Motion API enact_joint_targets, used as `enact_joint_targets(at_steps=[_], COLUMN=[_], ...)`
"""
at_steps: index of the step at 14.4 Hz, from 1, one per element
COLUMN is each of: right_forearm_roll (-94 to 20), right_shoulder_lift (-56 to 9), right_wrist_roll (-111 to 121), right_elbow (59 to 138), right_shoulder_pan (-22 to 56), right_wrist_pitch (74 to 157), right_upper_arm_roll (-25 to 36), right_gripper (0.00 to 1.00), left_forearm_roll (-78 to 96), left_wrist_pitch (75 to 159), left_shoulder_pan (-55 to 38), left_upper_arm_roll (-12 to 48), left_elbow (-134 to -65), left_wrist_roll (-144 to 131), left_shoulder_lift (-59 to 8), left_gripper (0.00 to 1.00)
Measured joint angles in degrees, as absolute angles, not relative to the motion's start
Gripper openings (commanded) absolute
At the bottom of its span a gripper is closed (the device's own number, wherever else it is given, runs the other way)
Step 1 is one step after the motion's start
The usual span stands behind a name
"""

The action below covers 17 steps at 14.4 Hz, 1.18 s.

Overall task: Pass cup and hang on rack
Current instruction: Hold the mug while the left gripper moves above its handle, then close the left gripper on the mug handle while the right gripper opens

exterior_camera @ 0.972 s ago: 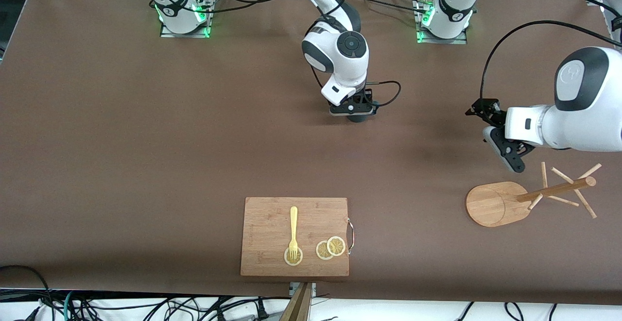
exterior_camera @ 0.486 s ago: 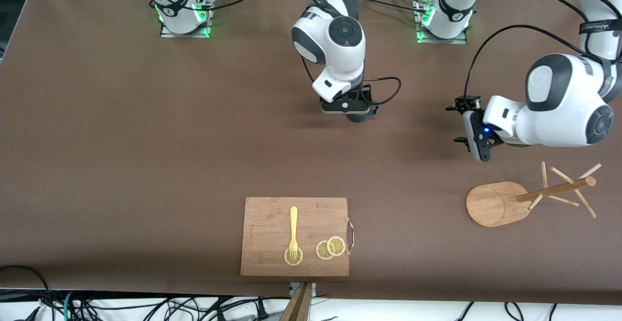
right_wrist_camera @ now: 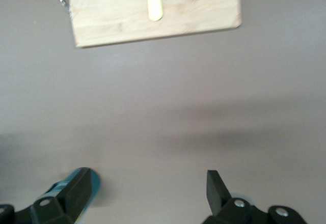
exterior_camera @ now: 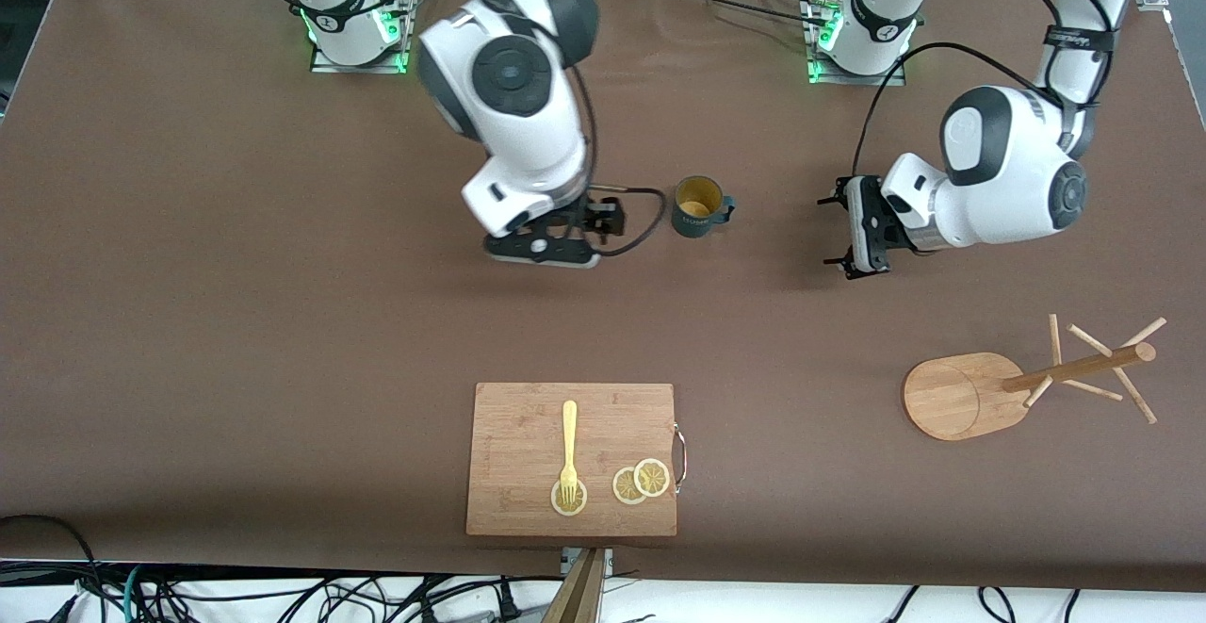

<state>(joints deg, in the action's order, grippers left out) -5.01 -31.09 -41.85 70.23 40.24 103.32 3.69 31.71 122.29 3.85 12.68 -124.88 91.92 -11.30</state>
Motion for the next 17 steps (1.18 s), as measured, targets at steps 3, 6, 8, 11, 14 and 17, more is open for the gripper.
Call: enact_joint_targets(at_steps=[3, 6, 8, 11, 14, 17], right_forearm_roll=[-5.0, -5.0, -5.1, -5.0, -3.7, -1.6], right_shoulder_lift=[-23.4, -14.6, -9.8, -5.4, -1.0, 2.4], right_wrist_roll=[-33.2, -25.0, -21.3, -16.7, -12.6, -9.3], right_elbow=[77.2, 83.7, 86.2, 88.2, 92.2, 94.7], right_shoulder_pan=[39.5, 39.4, 39.4, 39.3, 39.3, 39.3], right_wrist_pitch=[101.6, 96.9, 93.6, 90.0, 89.3, 89.3], right_upper_arm_roll=[8.3, 13.8, 17.2, 21.5, 24.2, 24.7], right_gripper=[1.0, 1.0, 1.0, 1.0, 1.0, 1.0], left_forearm_roll=[37.5, 46.2, 49.4, 53.2, 57.1, 61.8], left_wrist_pitch=[126.4, 127.3, 130.2, 137.5, 142.5, 143.2], left_shoulder_pan=[3.4, 2.8, 2.4, 2.1, 1.6, 1.5], left_upper_arm_roll=[13.7, 14.1, 15.7, 20.5, 23.9, 23.9], left_elbow=[-129.2, -131.8, -133.4, -135.5, -138.2, -140.2], left_wrist_roll=[101.5, 112.3, 117.5, 120.4, 122.6, 128.5], left_shoulder_lift=[-11.4, -12.2, -12.5, -12.7, -12.7, -12.9], left_gripper=[1.0, 1.0, 1.0, 1.0, 1.0, 1.0])
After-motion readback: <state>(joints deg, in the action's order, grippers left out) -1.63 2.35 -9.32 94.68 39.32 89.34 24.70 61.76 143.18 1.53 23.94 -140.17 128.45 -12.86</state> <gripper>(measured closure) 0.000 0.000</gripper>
